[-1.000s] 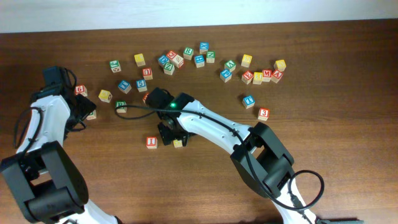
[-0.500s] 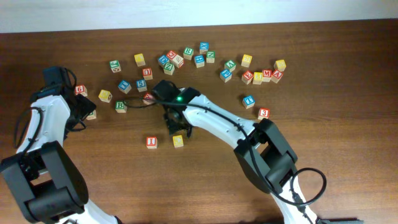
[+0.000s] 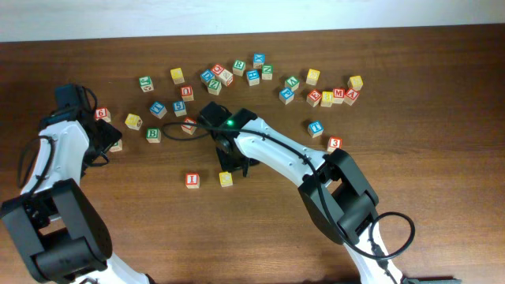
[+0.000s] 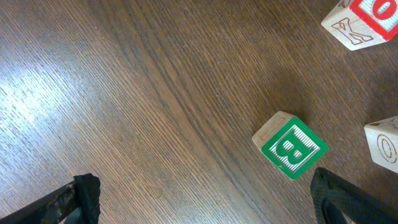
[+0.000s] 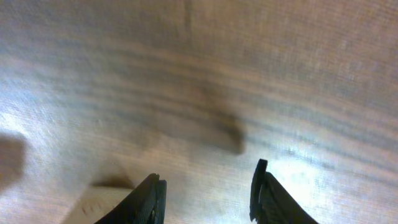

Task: Spell out ICRA

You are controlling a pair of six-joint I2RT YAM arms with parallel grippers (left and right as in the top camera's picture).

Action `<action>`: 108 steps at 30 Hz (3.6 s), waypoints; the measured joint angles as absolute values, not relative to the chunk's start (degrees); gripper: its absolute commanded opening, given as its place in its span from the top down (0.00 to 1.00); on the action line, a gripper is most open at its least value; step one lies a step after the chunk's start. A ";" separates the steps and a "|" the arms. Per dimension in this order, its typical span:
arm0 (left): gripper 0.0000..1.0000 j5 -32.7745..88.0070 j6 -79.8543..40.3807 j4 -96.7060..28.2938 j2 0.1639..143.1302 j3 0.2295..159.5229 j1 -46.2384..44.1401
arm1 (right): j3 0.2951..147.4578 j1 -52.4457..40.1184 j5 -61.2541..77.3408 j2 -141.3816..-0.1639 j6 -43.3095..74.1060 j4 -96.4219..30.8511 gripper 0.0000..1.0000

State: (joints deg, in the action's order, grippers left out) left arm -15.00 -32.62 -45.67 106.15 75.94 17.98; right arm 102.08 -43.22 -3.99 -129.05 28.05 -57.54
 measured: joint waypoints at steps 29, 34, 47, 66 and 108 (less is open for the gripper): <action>0.00 -15.00 -32.62 -45.67 106.15 75.94 17.98 | 102.04 -43.40 7.68 -129.03 28.75 -65.06 0.63; 0.01 -15.00 -32.62 -45.67 106.15 75.94 17.98 | 102.04 -44.05 7.73 -129.05 28.82 -63.24 0.63; 0.01 -15.00 -32.62 -45.67 106.15 75.94 17.98 | 102.04 -44.40 7.90 -129.05 28.84 -62.74 0.63; 0.01 -15.00 -32.62 -45.67 106.15 75.94 17.98 | 102.04 -44.40 8.56 -129.03 28.95 -63.96 0.63; 0.01 -15.00 -32.62 -45.67 106.15 75.94 17.98 | 102.04 -48.10 11.97 -129.03 29.02 -62.63 0.63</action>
State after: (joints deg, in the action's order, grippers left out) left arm -15.00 -32.62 -45.67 106.15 75.94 17.98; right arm 102.04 -48.10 11.97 -129.03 29.02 -62.63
